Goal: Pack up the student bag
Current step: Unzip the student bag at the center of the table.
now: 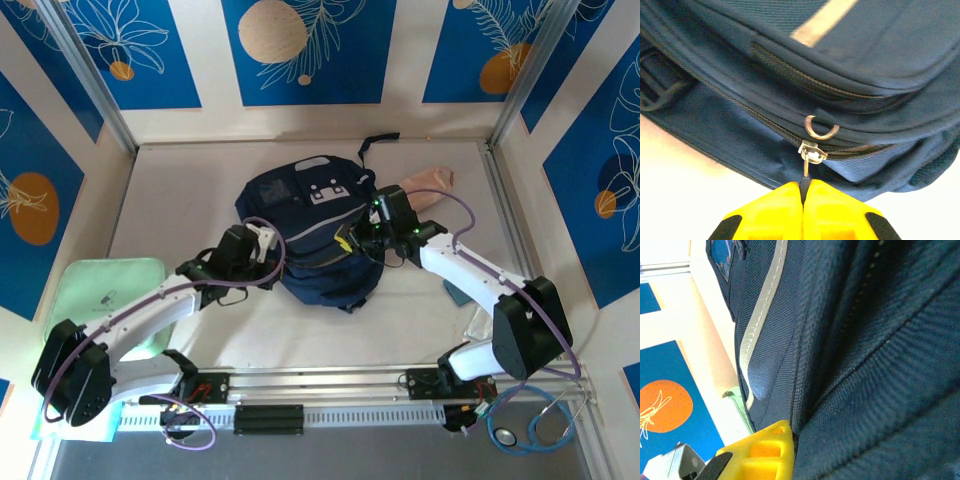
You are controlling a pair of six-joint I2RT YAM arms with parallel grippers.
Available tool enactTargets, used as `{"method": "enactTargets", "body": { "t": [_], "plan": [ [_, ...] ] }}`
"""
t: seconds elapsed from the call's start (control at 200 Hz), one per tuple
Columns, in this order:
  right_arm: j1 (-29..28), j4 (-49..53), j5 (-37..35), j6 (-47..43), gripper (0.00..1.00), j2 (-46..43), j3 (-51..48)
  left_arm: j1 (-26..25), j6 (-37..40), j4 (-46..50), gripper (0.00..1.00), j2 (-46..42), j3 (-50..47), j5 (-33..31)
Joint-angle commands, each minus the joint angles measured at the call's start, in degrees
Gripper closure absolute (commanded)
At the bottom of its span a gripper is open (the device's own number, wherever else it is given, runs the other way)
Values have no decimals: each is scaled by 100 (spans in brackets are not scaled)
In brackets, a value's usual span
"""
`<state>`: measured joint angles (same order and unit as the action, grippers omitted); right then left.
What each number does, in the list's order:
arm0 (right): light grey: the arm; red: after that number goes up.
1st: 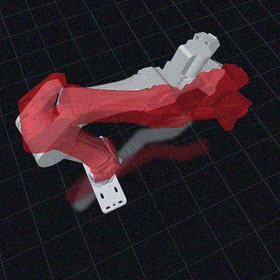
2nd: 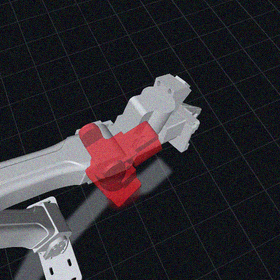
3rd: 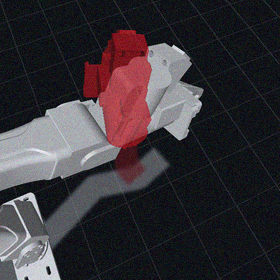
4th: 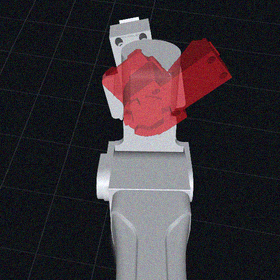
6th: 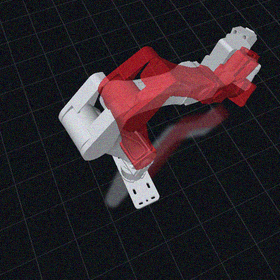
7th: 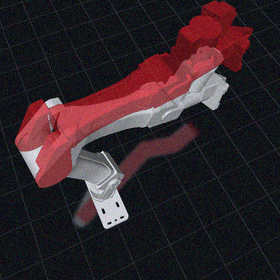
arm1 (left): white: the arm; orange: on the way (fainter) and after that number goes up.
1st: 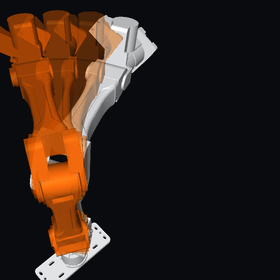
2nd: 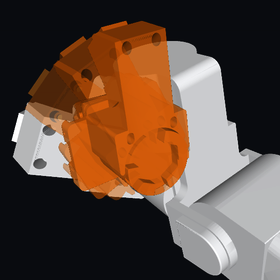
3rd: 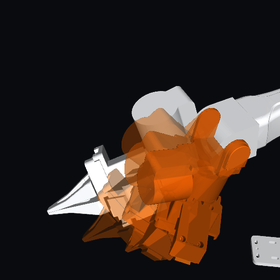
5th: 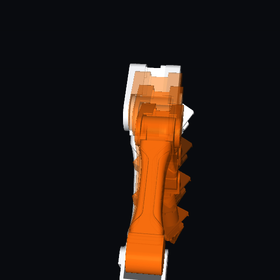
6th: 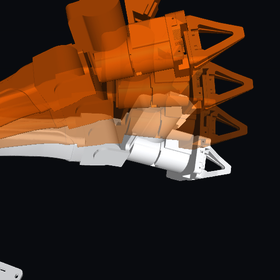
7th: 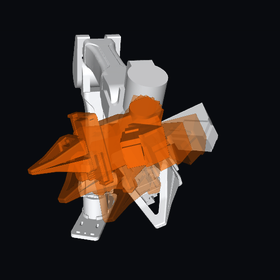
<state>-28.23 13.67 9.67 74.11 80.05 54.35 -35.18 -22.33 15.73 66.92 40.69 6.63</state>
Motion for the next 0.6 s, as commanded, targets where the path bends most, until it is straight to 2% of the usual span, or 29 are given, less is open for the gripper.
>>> {"method": "enactTargets", "body": {
  "t": [0.0,0.105,0.24,0.415,0.59],
  "plan": [
    [151,81,48,-268,93,-44,243,432,109,569,100,41,73,-369],
    [147,15,223,-309,93,46,281,947,264,480,100,367,288,-292],
    [167,-66,504,-378,93,213,352,1554,445,201,100,992,680,378],
    [168,-173,807,-489,94,394,423,2073,500,23,100,1726,1197,779],
    [134,-208,1046,-648,94,627,550,2366,523,95,100,2277,1669,759]
  ]
}}
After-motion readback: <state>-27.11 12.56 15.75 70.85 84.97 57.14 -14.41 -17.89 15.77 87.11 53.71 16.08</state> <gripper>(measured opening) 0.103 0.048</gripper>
